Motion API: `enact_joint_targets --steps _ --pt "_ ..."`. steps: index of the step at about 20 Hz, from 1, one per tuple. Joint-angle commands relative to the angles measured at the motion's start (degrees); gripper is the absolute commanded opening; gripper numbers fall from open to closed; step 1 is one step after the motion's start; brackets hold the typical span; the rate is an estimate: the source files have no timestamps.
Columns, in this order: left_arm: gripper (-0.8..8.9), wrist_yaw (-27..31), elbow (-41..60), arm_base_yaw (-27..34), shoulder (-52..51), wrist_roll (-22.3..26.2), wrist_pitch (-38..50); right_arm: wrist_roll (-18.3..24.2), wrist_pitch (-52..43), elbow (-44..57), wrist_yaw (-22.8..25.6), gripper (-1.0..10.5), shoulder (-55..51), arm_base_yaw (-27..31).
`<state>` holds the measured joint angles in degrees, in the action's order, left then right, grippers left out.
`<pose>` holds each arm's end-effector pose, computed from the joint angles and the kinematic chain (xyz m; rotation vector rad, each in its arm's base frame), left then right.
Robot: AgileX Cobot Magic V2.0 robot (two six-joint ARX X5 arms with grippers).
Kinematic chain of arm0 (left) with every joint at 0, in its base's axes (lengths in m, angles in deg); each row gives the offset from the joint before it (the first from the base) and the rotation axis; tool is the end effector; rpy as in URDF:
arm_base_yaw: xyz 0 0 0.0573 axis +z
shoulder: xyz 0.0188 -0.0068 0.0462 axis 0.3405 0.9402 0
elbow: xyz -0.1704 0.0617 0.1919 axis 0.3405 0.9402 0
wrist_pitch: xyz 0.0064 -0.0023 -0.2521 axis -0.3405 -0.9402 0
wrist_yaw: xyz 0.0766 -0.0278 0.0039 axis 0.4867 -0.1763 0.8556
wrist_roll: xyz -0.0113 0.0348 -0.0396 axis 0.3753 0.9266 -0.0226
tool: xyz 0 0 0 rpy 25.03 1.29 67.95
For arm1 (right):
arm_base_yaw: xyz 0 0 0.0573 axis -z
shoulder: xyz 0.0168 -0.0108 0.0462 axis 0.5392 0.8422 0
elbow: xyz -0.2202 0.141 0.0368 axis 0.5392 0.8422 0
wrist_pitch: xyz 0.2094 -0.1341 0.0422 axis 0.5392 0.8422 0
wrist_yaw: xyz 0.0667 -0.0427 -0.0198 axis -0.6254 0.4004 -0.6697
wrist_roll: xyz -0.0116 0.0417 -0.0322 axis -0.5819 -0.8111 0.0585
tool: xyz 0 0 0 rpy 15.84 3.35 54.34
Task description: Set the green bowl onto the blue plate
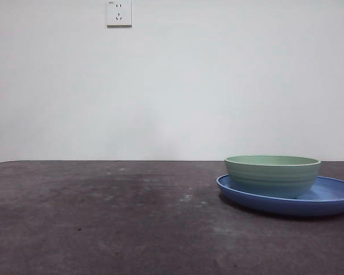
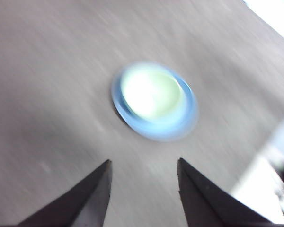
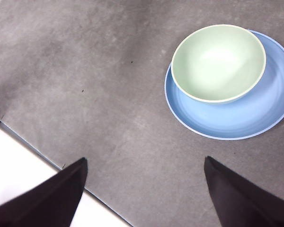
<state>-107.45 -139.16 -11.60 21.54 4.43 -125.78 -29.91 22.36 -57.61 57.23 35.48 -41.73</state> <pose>0.1785 -0.1211 0.4113 0.0451 0.7182 -0.8510 0.1016 0.0301 0.3485 0.1088 0.8316 0.6277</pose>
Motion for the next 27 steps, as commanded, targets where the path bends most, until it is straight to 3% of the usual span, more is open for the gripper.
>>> enact_joint_targets --steps 1,7,18,27 --pt "2.26 -3.3 5.8 -0.2 -2.6 2.1 0.8 -0.3 -0.4 -1.1 0.2 4.0 0.2 -0.2" --pt "2.25 -13.0 20.0 -0.4 -8.8 3.0 5.9 -0.4 -0.3 -1.1 0.2 4.0 0.2 -0.2" --pt "2.25 -13.0 21.4 -0.4 -8.7 3.0 7.7 -1.8 -0.2 -1.1 0.6 4.0 0.3 -0.2" --pt "2.25 -13.0 21.4 -0.4 -8.7 3.0 8.0 -7.4 -2.0 -1.1 18.3 3.9 1.8 0.3"
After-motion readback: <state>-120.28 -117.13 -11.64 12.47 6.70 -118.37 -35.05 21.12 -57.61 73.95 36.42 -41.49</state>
